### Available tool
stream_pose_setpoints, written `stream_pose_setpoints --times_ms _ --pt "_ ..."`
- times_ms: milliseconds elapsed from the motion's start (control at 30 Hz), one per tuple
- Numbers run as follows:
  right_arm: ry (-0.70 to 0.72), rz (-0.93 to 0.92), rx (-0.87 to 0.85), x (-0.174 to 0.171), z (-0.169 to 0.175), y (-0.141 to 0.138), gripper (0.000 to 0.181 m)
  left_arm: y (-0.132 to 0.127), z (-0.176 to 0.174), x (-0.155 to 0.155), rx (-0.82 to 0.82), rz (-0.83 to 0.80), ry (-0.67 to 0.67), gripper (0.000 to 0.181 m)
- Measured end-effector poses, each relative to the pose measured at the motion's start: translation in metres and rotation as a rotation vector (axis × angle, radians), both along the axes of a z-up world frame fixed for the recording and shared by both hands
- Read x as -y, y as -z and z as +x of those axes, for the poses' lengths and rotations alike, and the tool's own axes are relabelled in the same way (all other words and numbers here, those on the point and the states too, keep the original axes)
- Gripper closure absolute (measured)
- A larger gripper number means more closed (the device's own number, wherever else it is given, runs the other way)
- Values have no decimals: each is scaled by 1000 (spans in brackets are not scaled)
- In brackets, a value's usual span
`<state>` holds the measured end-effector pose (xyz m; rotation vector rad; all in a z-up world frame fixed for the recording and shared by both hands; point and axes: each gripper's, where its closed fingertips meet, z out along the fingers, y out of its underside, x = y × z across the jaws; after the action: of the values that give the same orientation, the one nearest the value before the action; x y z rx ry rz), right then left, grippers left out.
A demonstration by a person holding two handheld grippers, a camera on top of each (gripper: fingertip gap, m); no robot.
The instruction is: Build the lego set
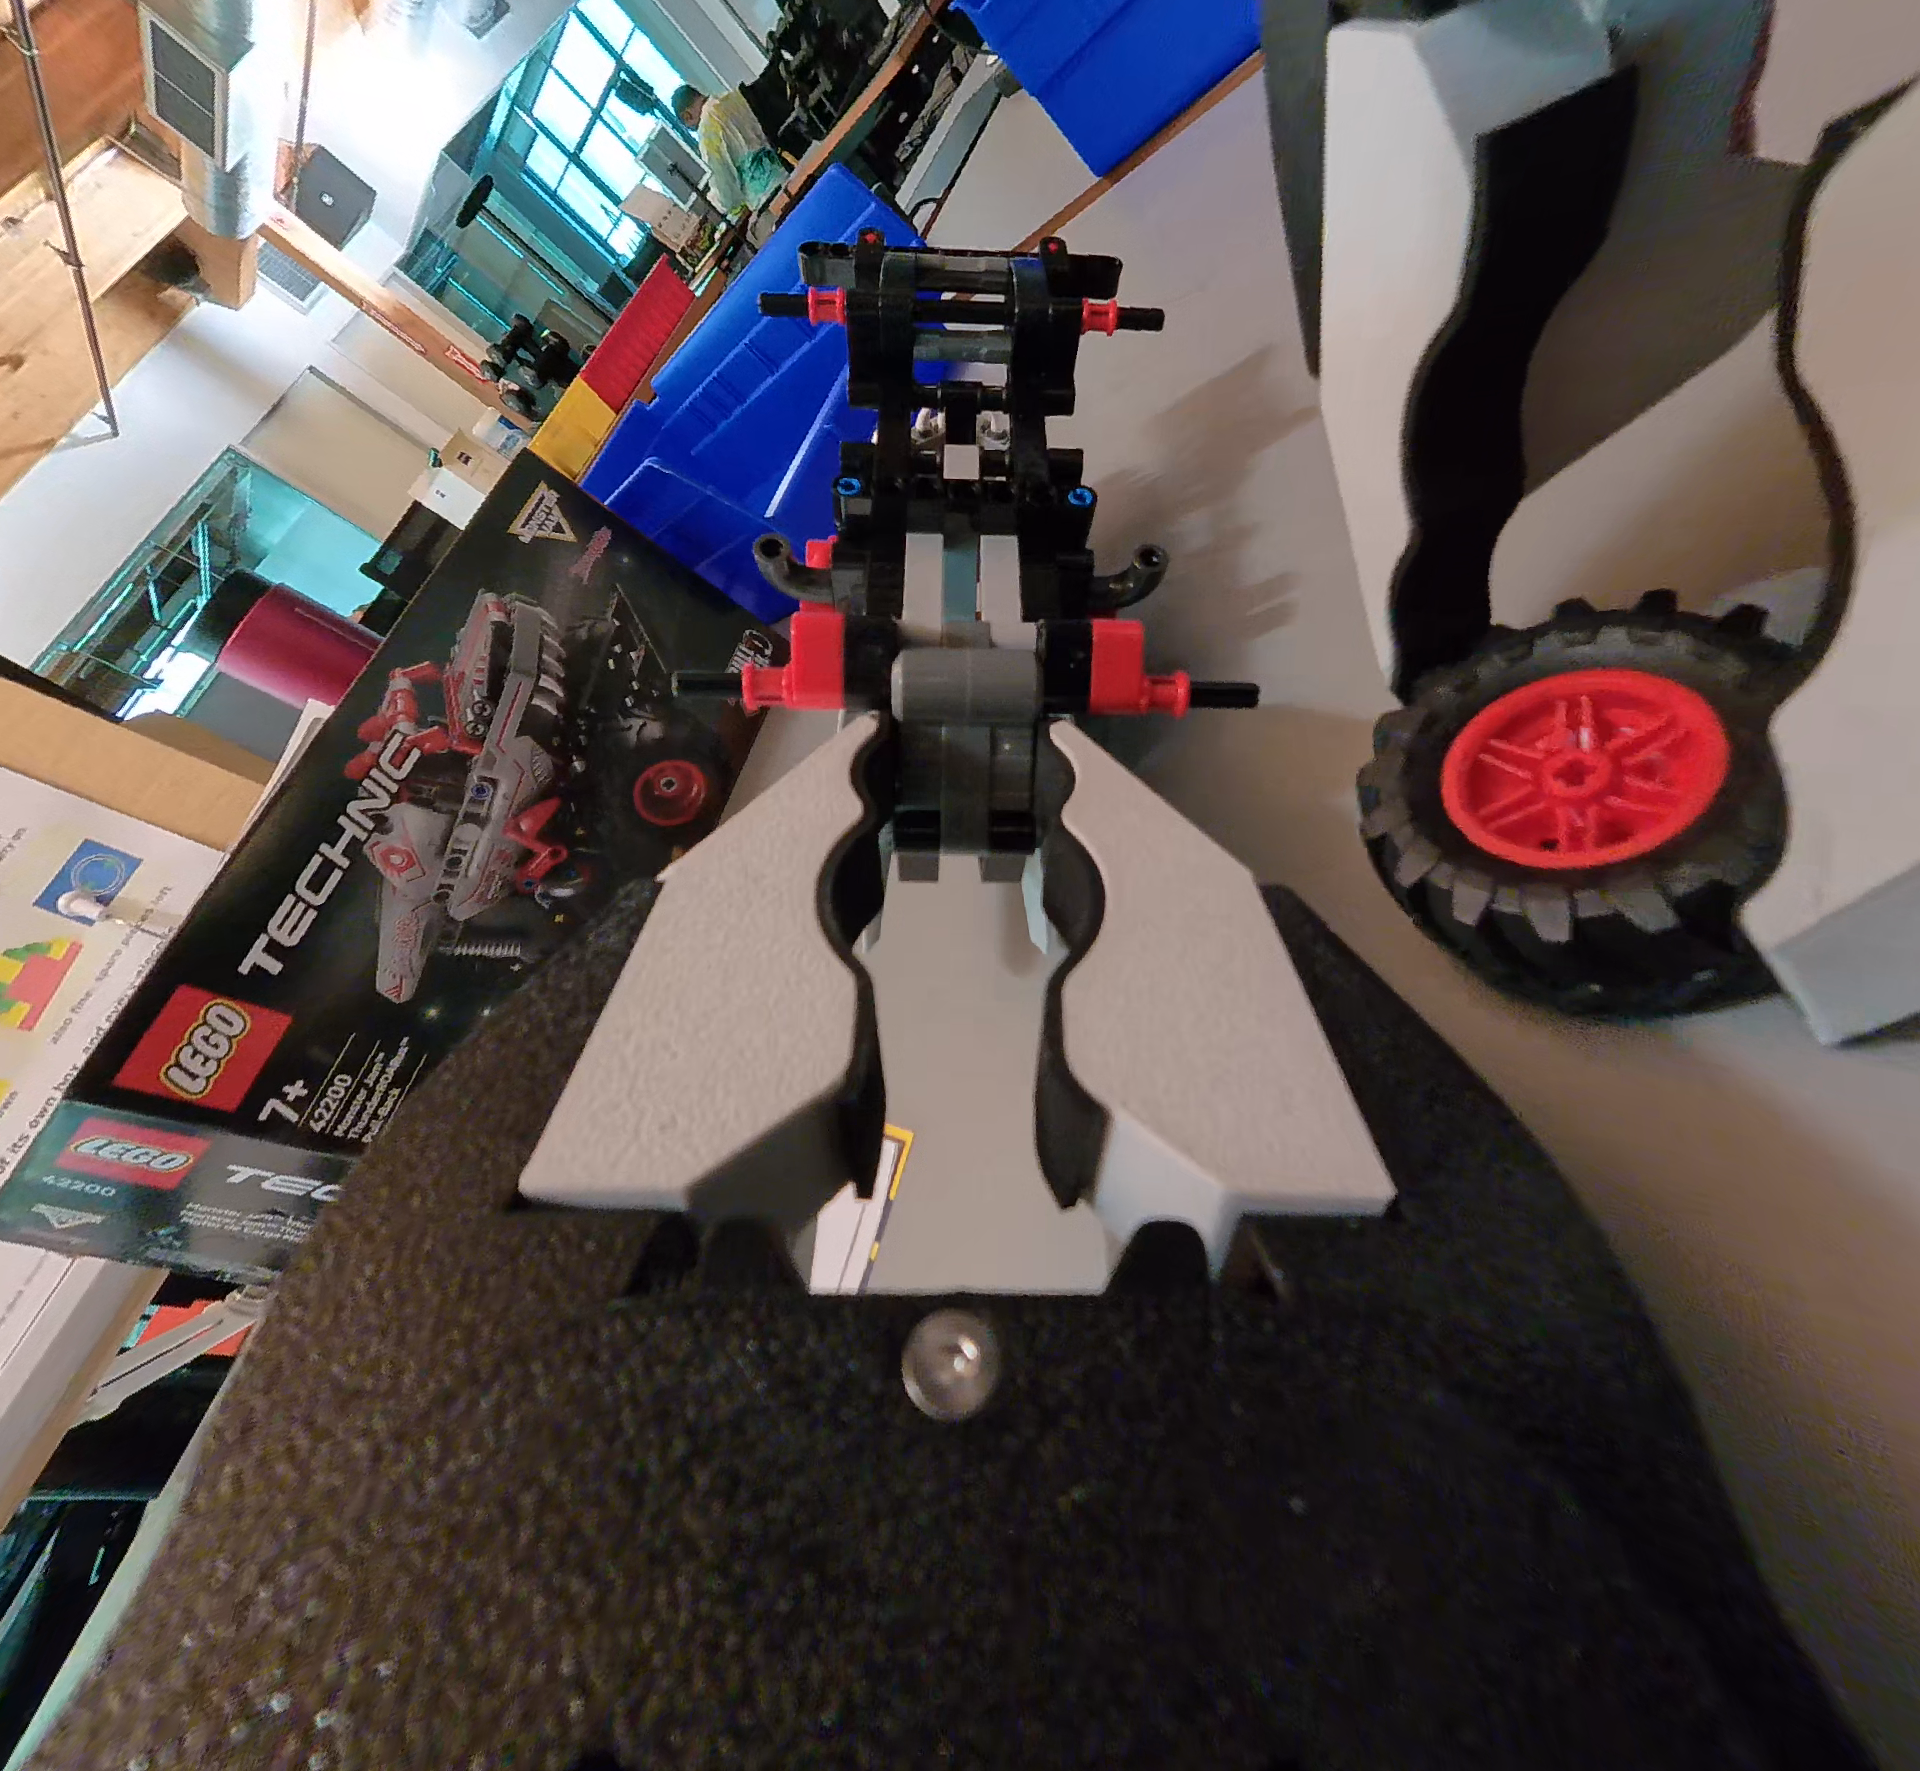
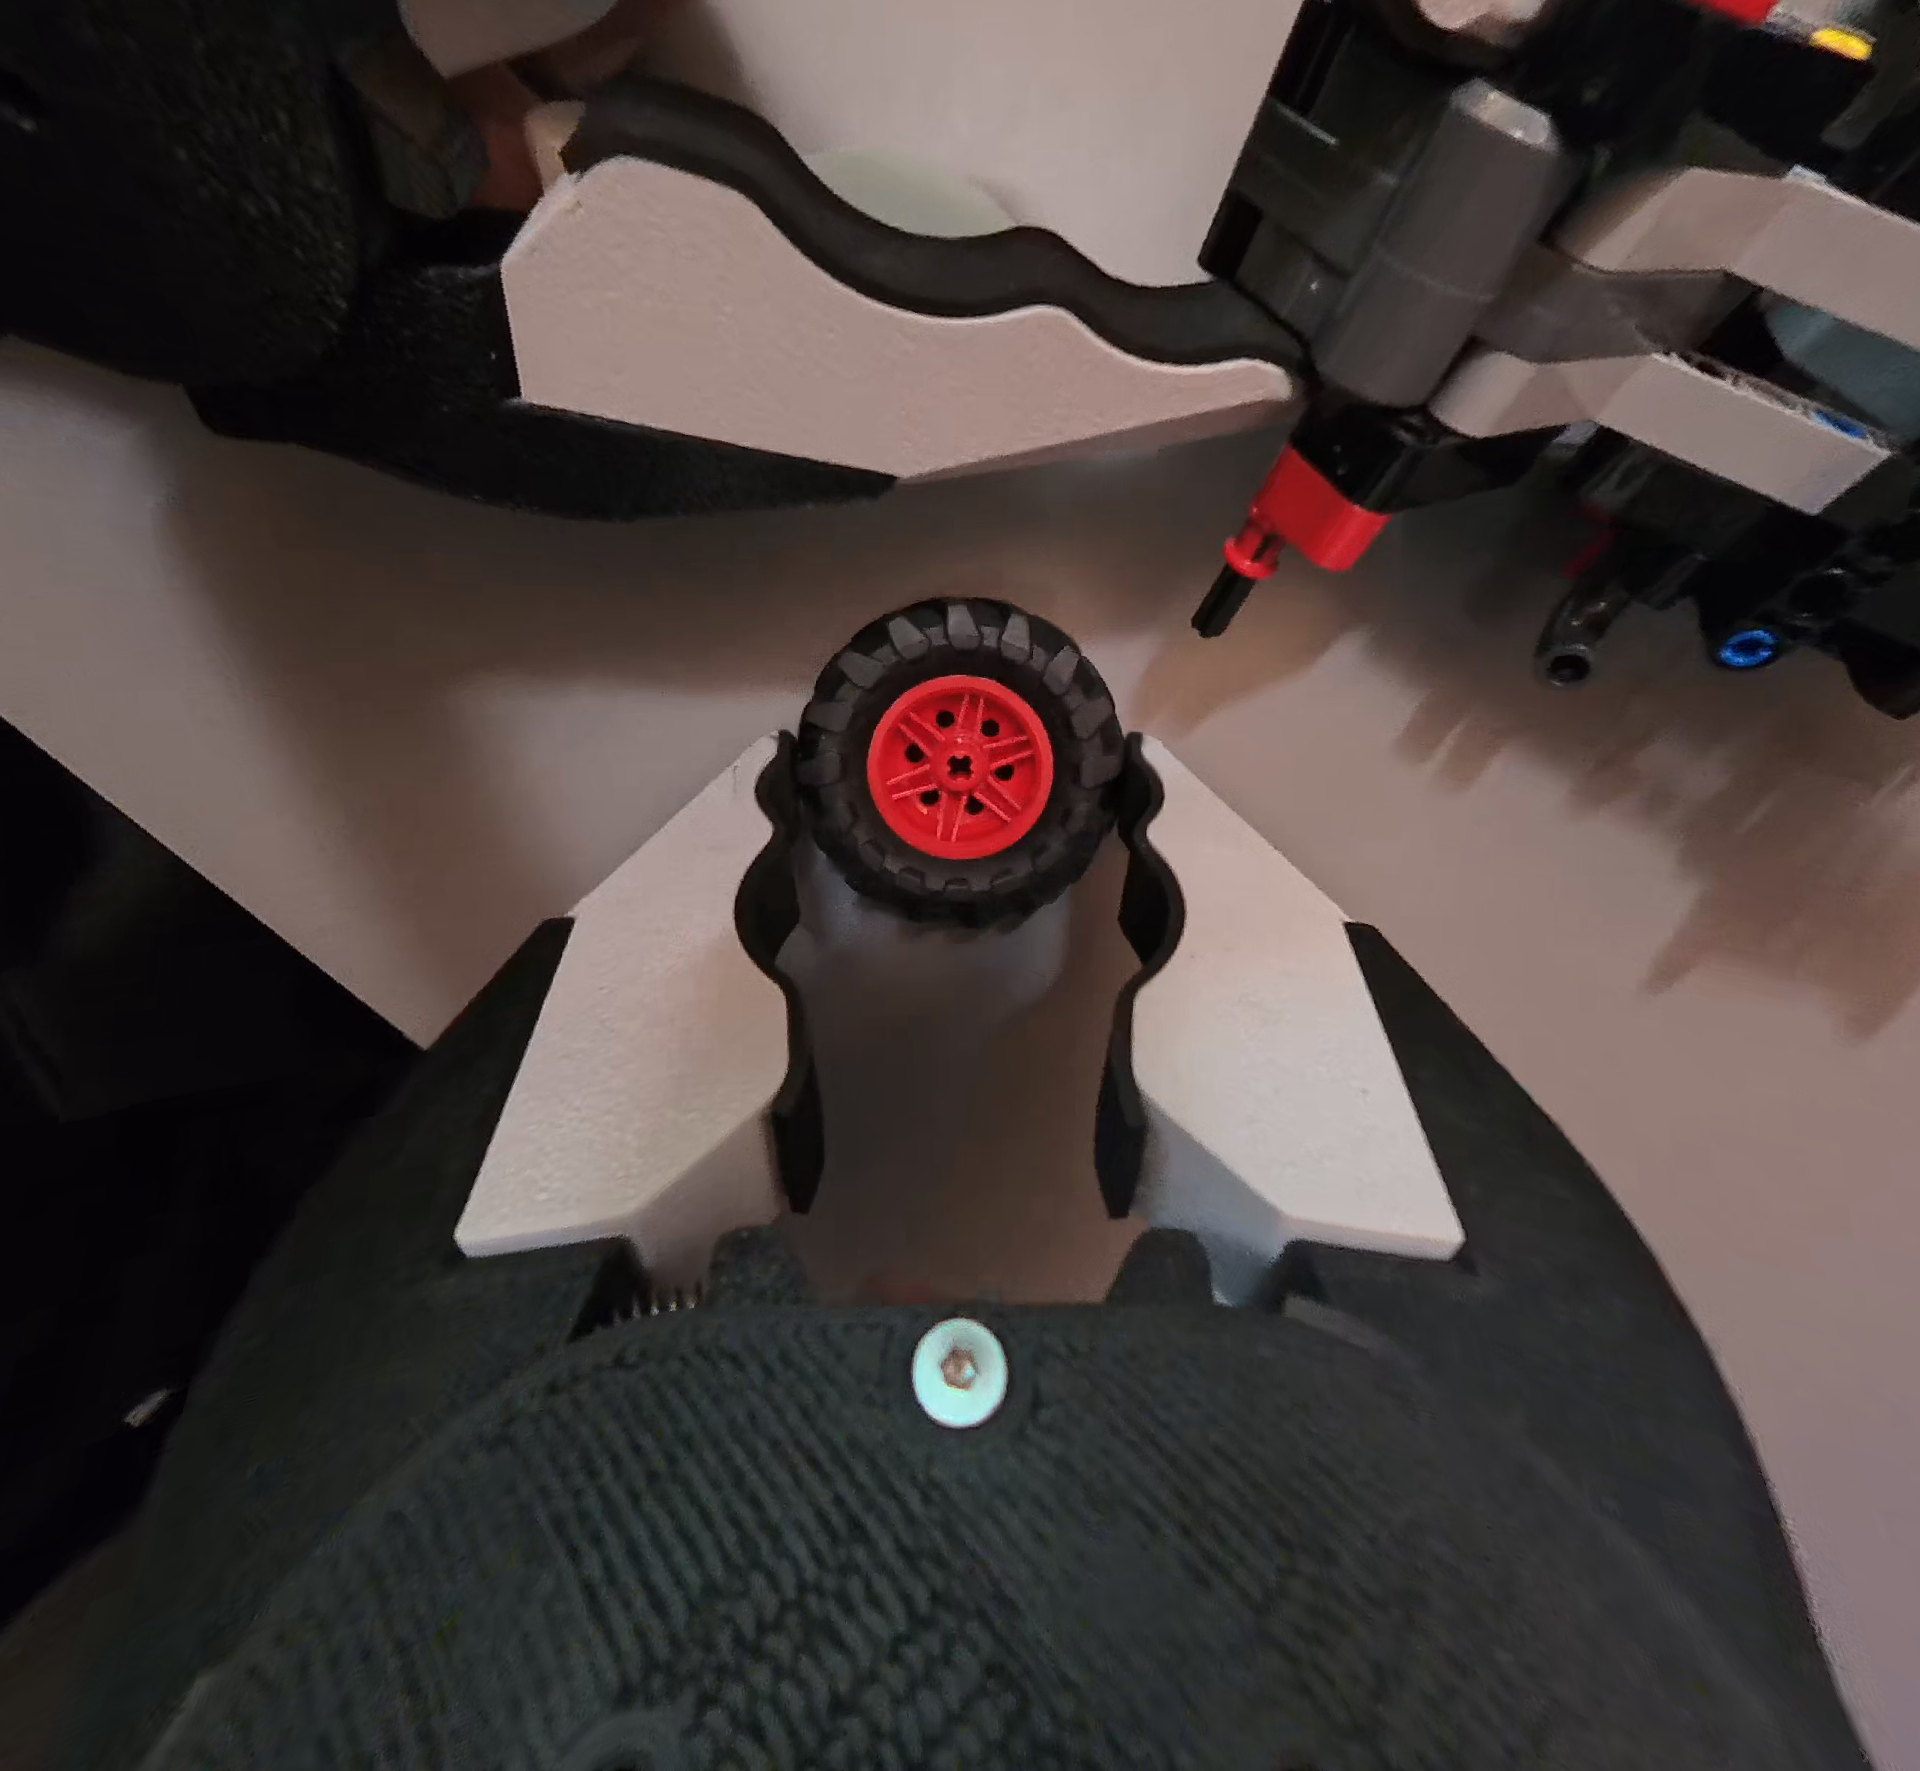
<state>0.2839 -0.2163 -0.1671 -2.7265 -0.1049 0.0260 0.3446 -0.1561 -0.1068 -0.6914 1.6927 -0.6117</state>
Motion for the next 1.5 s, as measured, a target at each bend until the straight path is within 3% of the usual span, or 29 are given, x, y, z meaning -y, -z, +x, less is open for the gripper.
stream_pose_setpoints --times_ms 167,300,400,600,733,867,1367,1500 --pt "208 69 -58 7 13 -3 121 -1 1 -2 -7 -35 -1 158" --pt "551 551 -404 -13 26 -45 121 -6 5 -6 -21 -130 -19 158" --pt "715 773 -572 -15 32 -59 121 -11 8 -9 -42 -255 -34 158" --pt "869 1025 -527 -8 56 -79 120 -13 7 -11 -62 -402 -41 158" --pt "763 771 105 2 69 -78 122 -11 7 -16 -74 -450 -42 158" --pt "728 652 319 4 82 -84 122 -10 7 -14 -70 -431 -41 158" --pt "716 614 343 7 81 -82 122 -10 6 -12 -62 -394 -35 158" --pt "742 751 203 -2 76 -90 122 -10 6 -12 -64 -398 -31 158"
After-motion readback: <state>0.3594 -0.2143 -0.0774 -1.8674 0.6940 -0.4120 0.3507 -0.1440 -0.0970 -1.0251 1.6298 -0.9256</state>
